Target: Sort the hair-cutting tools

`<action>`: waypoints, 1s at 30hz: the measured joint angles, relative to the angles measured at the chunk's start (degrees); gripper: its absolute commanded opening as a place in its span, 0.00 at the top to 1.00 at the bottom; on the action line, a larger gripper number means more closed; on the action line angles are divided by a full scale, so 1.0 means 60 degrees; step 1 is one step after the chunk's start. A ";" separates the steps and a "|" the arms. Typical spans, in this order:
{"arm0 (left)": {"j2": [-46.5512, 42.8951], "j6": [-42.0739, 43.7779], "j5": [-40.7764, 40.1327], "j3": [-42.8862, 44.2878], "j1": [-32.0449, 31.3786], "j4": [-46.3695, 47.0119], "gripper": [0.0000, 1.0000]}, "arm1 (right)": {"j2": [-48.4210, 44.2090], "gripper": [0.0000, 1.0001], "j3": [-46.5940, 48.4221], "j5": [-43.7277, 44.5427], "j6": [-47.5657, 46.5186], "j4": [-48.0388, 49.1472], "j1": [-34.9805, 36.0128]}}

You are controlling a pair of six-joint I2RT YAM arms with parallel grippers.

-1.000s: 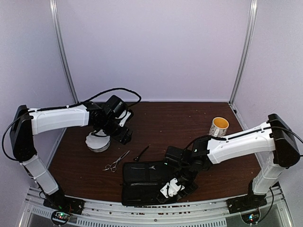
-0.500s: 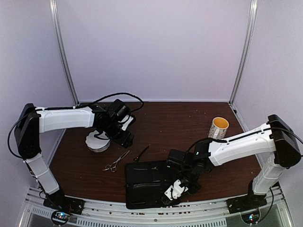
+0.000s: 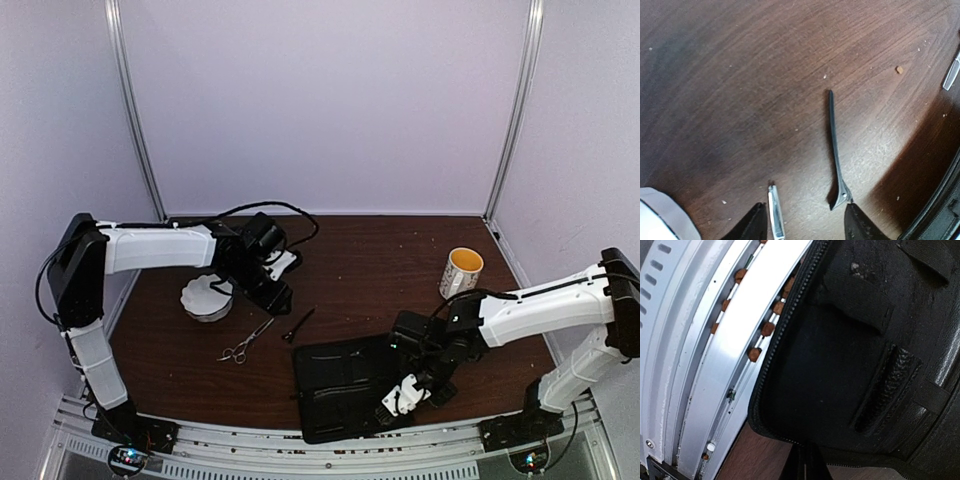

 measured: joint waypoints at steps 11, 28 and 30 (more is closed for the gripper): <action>0.1424 0.0044 0.0379 0.1432 0.0000 -0.0583 0.64 | -0.0608 0.63 -0.0397 0.0131 0.0357 0.0076 -0.0474; 0.2215 -0.0004 0.0579 0.2233 -0.0186 -0.1774 0.61 | -0.3264 0.56 -0.0477 0.0525 0.1075 -0.0342 -0.2091; 0.2244 -0.0033 0.0590 0.2237 -0.0302 -0.1814 0.63 | -0.3402 0.59 -0.0561 0.0517 0.1217 -0.0193 -0.2652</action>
